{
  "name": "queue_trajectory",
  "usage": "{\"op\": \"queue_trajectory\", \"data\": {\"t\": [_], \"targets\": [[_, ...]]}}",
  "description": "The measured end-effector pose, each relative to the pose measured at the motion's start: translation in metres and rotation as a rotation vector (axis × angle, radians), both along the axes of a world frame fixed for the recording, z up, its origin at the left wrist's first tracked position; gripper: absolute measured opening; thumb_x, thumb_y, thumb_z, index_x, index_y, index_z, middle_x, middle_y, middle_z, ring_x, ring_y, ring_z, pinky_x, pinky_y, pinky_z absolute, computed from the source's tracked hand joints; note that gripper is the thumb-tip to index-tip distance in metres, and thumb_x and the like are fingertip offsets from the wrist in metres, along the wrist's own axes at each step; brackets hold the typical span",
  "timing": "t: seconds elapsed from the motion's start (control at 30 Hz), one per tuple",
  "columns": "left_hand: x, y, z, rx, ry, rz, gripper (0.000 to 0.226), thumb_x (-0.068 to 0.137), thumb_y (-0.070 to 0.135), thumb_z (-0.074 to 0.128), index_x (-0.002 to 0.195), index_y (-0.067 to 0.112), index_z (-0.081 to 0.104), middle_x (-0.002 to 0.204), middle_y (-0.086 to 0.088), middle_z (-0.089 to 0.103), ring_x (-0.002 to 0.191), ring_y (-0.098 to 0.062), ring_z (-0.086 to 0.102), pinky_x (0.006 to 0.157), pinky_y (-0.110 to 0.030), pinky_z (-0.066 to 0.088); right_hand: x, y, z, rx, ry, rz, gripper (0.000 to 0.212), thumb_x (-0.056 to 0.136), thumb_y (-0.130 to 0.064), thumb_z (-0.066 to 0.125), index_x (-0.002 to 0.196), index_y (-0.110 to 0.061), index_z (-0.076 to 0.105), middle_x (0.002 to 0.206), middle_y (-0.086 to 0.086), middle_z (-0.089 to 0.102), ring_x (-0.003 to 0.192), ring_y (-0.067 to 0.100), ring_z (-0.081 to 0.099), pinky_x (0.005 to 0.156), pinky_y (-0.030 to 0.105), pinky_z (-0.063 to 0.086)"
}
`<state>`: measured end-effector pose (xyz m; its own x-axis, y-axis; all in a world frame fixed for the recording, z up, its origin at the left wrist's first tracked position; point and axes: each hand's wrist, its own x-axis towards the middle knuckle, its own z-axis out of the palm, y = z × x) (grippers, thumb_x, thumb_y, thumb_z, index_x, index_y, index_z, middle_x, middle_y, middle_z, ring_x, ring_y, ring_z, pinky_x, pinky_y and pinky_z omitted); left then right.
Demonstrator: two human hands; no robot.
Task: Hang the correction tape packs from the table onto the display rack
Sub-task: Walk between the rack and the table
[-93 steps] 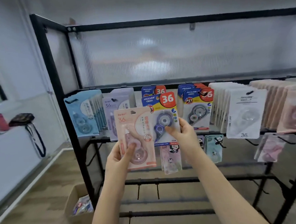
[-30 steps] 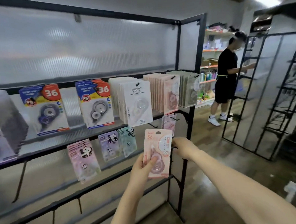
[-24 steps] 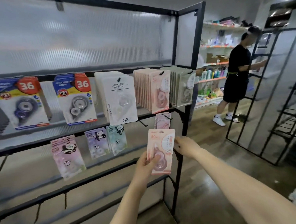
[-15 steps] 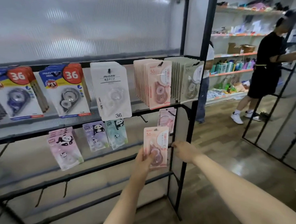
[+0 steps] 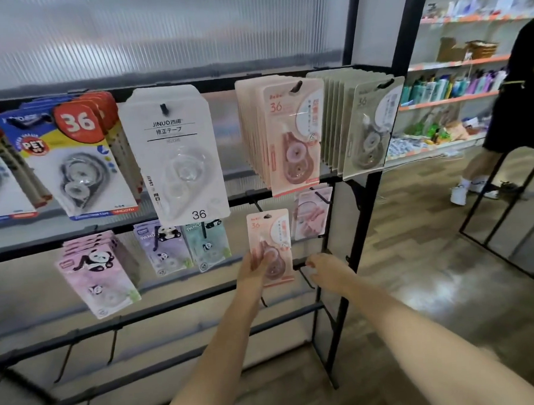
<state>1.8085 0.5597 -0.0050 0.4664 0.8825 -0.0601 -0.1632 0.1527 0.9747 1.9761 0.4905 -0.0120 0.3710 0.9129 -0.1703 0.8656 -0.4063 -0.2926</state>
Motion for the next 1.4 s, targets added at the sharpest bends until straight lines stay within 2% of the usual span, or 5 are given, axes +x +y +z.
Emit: {"op": "queue_trajectory", "data": {"t": [0.3,0.53,0.93,1.23,1.4], "targets": [[0.017,0.035,-0.028,-0.033,0.037,-0.033,0.019,0.094,0.018,0.060,0.111,0.025,0.055,0.110,0.000,0.066,0.098,-0.015,0.065,0.082,-0.026,0.056,0.012,0.041,-0.026,-0.036,0.073,-0.078,0.036,0.092,-0.019,0.049,0.128,-0.015,0.052,0.127,0.009,0.056,0.114,0.028,0.054,0.093,0.035,0.045],[0.040,0.091,-0.023,0.034,0.200,0.021,0.038,0.095,0.027,0.057,0.129,0.011,0.049,0.117,-0.005,0.061,0.095,-0.012,0.060,0.075,-0.013,0.048,0.015,0.067,-0.033,-0.134,0.050,-0.040,0.031,0.097,-0.019,0.043,0.127,-0.015,0.050,0.122,0.008,0.056,0.094,0.022,0.053,0.059,0.023,0.033],[0.001,0.080,-0.064,-0.160,0.738,-0.175,0.038,0.097,0.029,0.055,0.123,0.001,0.056,0.110,-0.011,0.054,0.098,-0.024,0.051,0.083,-0.032,0.043,-0.022,0.049,-0.014,-0.235,0.107,-0.009,0.046,0.096,-0.005,0.045,0.140,-0.014,0.038,0.138,0.011,0.043,0.119,0.027,0.047,0.101,0.038,0.042],[-0.139,0.001,-0.024,0.368,1.509,-0.276,0.044,0.097,0.035,0.051,0.130,0.007,0.049,0.126,-0.011,0.056,0.114,-0.026,0.054,0.092,-0.034,0.043,-0.170,0.034,-0.003,-0.184,-0.073,0.389,0.040,0.095,-0.010,0.048,0.134,-0.011,0.046,0.133,0.009,0.051,0.118,0.026,0.051,0.098,0.037,0.045],[-0.272,-0.034,0.016,0.374,1.792,-0.061,0.051,0.096,0.040,0.051,0.137,0.012,0.042,0.137,-0.009,0.048,0.127,-0.029,0.044,0.098,-0.040,0.040,-0.314,0.041,0.020,-0.059,-0.177,0.723,0.025,0.091,-0.013,0.049,0.116,-0.009,0.056,0.121,0.013,0.058,0.110,0.030,0.055,0.079,0.033,0.041]]}}
